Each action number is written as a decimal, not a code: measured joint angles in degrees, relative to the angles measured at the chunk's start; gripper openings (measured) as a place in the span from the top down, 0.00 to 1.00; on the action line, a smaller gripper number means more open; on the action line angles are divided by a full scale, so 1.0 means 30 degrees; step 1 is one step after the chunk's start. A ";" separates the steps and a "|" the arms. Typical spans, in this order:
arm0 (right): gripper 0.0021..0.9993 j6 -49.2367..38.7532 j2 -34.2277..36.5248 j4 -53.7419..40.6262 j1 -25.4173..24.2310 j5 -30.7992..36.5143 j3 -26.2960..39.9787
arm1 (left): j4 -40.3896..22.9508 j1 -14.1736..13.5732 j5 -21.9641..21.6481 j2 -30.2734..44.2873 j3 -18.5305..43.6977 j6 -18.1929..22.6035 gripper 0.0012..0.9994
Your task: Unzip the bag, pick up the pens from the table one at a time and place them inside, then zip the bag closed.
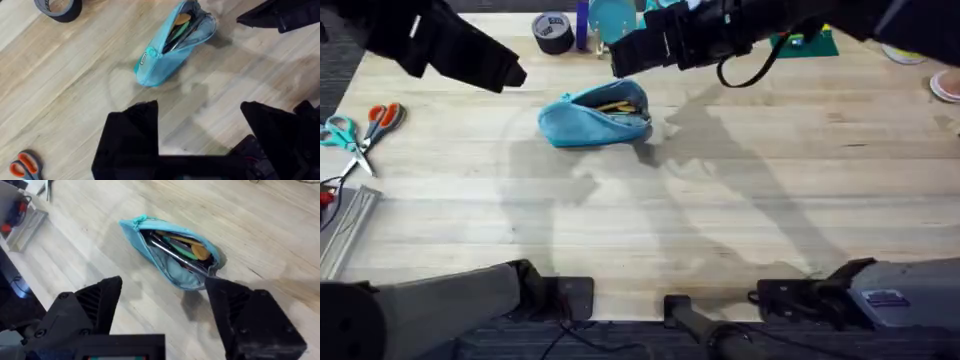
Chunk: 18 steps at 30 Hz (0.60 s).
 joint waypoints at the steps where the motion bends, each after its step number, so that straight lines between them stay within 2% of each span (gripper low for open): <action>1: 0.00 0.0000 -0.0006 0.0007 0.0000 0.0000 0.0000 | 0.0000 0.0000 0.0000 0.0007 -0.0004 0.0017 0.00; 5: 0.00 0.0058 0.0000 0.0007 0.0000 0.0000 0.0000 | 0.0000 0.0000 0.0000 0.0007 -0.0004 0.0982 0.00; 12: 0.00 0.0058 0.0000 0.0000 0.0000 0.0000 0.0000 | 0.0000 0.0106 0.0007 0.0002 -0.0002 0.4537 0.01; 18: 0.00 0.0058 0.0000 0.0007 0.0000 0.0000 0.0000 | 0.0000 0.1304 0.0207 0.0001 -0.0004 0.7960 0.01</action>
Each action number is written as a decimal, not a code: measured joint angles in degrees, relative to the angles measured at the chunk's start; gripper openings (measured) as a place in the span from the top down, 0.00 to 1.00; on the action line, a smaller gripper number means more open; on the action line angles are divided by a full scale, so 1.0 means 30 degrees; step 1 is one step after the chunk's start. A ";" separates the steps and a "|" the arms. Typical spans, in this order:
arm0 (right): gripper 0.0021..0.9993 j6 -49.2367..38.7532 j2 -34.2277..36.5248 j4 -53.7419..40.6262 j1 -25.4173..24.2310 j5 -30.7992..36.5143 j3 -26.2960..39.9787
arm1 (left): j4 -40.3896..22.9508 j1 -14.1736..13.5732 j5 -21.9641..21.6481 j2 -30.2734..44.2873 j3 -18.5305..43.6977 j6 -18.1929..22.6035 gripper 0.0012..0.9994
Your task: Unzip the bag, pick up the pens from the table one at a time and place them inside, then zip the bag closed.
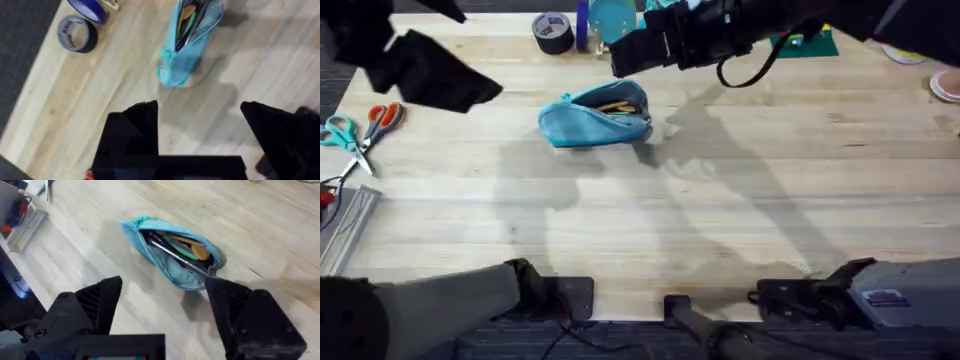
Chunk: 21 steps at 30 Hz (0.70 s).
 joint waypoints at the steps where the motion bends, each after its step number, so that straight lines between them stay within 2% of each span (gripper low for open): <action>1: 0.00 0.0000 0.0000 0.0000 0.0000 0.0000 0.0000 | 0.0000 0.0295 0.0127 0.0004 0.0000 0.0568 0.01; 6: 0.00 0.0000 0.0000 0.0000 0.0000 0.0006 0.0000 | 0.0000 0.1794 0.1355 0.0000 0.0006 0.3683 0.01; 11: 0.00 0.0000 0.0000 0.0000 0.0000 0.0002 0.0000 | 0.0000 0.2186 0.2381 0.0006 0.0000 0.6426 0.01; 15: 0.00 0.0000 0.0000 0.0000 0.0000 0.0000 0.0000 | 0.0000 0.2186 0.2725 0.0226 0.0007 0.7676 0.00; 21: 0.00 0.0002 0.0000 -0.0007 0.0000 0.0000 0.0000 | 0.0000 0.2186 0.2976 0.2142 0.0015 0.8477 0.01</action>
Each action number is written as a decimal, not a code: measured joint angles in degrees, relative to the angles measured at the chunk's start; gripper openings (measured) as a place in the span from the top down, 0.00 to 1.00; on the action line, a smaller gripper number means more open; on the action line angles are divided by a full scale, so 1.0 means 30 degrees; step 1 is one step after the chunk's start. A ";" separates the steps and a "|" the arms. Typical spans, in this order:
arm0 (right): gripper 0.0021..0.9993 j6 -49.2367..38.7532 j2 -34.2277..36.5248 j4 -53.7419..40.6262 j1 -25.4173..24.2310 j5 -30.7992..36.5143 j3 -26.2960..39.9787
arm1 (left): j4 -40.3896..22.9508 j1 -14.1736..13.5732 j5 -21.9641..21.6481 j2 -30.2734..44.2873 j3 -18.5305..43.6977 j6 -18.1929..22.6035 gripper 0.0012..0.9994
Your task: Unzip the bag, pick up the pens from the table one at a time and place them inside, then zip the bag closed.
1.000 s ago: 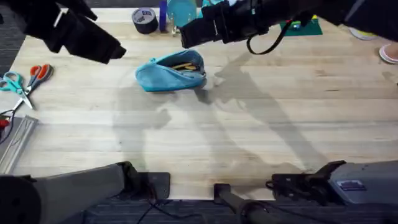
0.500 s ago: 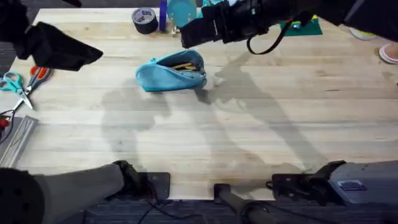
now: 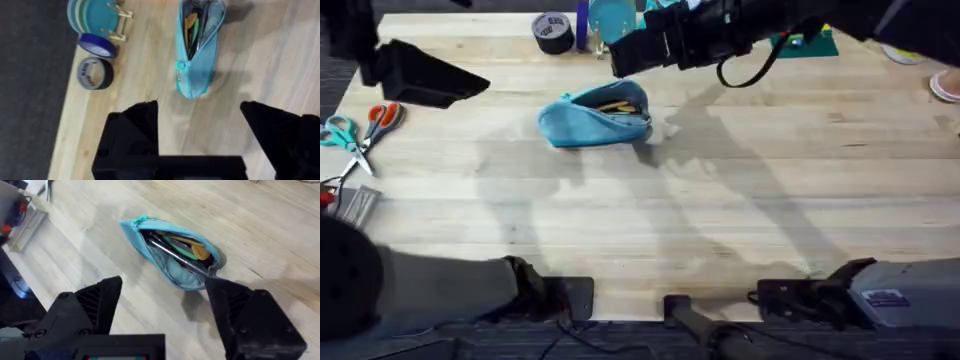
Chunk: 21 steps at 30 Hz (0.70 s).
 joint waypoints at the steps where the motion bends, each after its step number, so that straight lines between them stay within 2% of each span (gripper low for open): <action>1: 0.00 -0.0002 0.0000 0.0000 0.0000 0.0000 0.0000 | 0.0000 0.0000 0.0004 0.0424 0.0000 0.0101 0.00; 7: 0.00 -0.0002 0.0000 0.0007 0.0000 0.0005 0.0000 | -0.0007 0.0000 0.0226 0.2213 0.0000 0.0574 0.00; 13: 0.00 -0.0001 0.0000 0.0007 0.0000 0.0006 0.0000 | -0.0007 0.0098 0.0497 0.2759 -0.0305 0.1488 0.00; 17: 0.00 -0.0002 -0.0003 0.0007 0.0000 0.0007 0.0000 | -0.0022 0.0635 0.0695 0.2746 -0.1886 0.2665 0.00; 21: 0.00 0.0005 0.0000 0.0000 0.0000 0.0007 0.0000 | -0.0017 0.1591 0.1202 0.2765 -0.4035 0.4176 0.00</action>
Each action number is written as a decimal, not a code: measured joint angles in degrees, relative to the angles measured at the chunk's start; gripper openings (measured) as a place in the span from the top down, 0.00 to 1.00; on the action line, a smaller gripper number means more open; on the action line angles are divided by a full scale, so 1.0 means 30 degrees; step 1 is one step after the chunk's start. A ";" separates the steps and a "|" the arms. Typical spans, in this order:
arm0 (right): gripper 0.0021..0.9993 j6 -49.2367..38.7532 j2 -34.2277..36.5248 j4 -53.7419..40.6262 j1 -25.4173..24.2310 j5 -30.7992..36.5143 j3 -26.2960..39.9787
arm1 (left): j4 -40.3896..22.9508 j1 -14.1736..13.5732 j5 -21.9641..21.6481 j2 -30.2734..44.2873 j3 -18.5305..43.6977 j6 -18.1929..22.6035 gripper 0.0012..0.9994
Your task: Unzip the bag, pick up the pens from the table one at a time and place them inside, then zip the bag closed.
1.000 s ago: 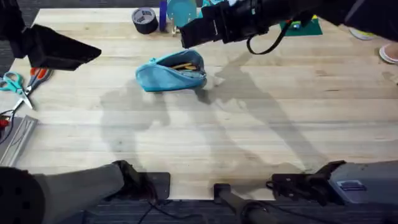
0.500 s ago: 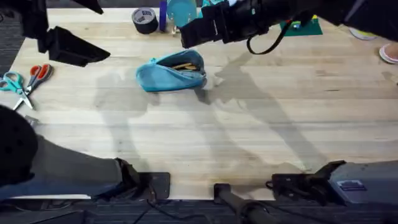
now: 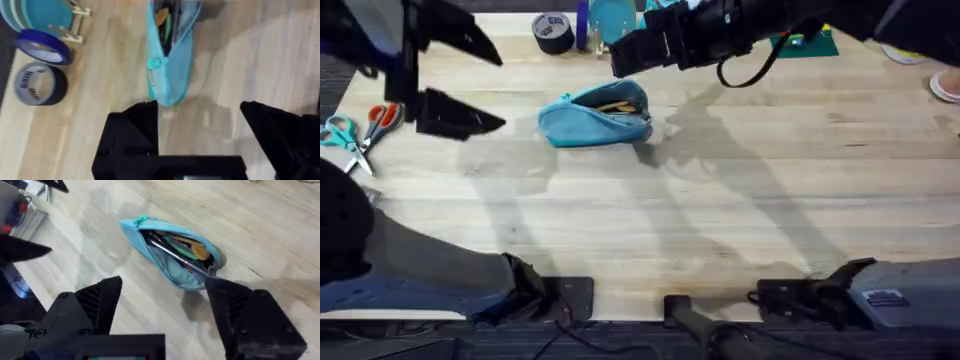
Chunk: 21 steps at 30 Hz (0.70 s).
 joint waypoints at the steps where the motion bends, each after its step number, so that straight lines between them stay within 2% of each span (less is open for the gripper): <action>1: 0.00 0.0000 0.0000 0.0000 0.0000 0.0000 0.0000 | 0.0031 0.0213 0.0179 0.0025 -0.0418 0.0333 0.00; 5: 0.00 -0.0007 -0.0007 0.0006 0.0000 0.0000 0.0000 | 0.1055 0.0868 0.0908 0.0121 -0.2195 0.1274 0.00; 11: 0.00 0.0000 0.0000 0.0007 0.0000 0.0000 0.0000 | 0.2694 0.0981 0.1656 0.0588 -0.3974 0.1721 0.00; 21: 0.00 0.0000 -0.0006 0.0007 0.0000 -0.0006 0.0000 | 0.3100 0.0981 0.3105 0.2728 -0.4096 0.1721 0.00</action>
